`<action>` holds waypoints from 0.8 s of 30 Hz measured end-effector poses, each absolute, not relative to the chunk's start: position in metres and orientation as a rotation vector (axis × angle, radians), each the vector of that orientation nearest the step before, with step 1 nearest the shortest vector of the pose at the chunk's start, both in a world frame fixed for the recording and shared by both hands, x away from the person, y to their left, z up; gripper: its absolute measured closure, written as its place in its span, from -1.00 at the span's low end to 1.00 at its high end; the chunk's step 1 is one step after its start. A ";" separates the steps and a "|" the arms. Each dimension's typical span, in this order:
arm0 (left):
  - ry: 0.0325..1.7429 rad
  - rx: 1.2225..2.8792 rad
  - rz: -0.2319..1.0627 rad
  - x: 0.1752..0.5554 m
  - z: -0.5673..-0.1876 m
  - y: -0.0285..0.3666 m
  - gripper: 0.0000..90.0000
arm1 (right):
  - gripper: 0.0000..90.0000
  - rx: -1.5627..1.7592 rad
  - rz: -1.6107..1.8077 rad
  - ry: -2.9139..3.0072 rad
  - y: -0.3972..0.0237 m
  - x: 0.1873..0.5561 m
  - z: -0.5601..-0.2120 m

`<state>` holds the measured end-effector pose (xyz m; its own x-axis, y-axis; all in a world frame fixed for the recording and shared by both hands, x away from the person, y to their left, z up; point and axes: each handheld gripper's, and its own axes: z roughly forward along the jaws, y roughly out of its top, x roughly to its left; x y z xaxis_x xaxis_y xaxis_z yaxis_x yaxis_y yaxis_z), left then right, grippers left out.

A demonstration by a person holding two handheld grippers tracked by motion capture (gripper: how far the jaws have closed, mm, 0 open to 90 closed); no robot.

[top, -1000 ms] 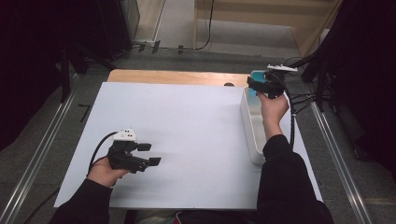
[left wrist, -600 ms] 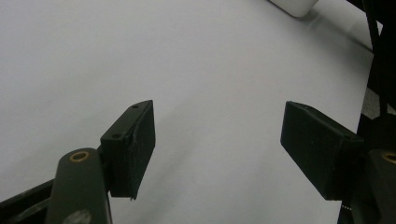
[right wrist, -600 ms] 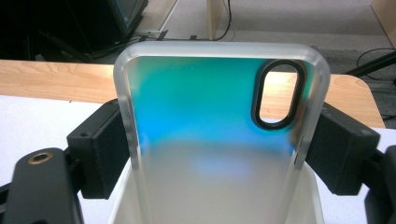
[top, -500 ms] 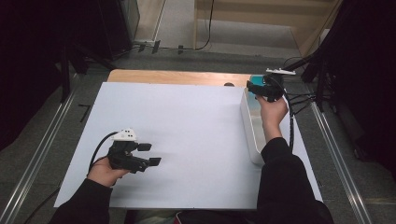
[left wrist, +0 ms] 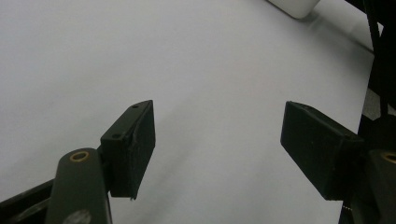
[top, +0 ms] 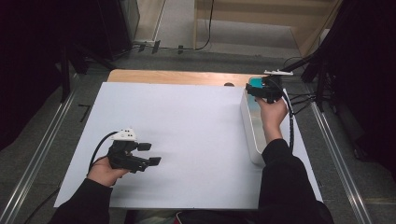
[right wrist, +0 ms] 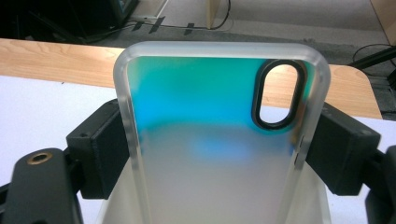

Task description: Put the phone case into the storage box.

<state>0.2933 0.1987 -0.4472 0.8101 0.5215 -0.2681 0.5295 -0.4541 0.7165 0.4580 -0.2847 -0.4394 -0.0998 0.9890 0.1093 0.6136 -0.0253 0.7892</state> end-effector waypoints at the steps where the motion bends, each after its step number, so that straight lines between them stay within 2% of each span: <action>1: 0.772 2.135 -0.012 0.293 -0.447 0.199 -0.43 | -0.68 1.679 0.967 1.753 -0.284 0.458 -0.439; 7: 0.772 2.137 -0.013 0.293 -0.447 0.199 -0.43 | -0.69 1.695 0.934 1.764 -0.283 0.458 -0.440; 14: 0.771 2.135 -0.013 0.293 -0.447 0.198 -0.43 | -0.95 1.650 0.941 1.779 -0.284 0.458 -0.436; 24: 0.775 2.138 -0.012 0.293 -0.447 0.199 -0.43 | -0.95 1.652 0.949 1.807 -0.288 0.455 -0.426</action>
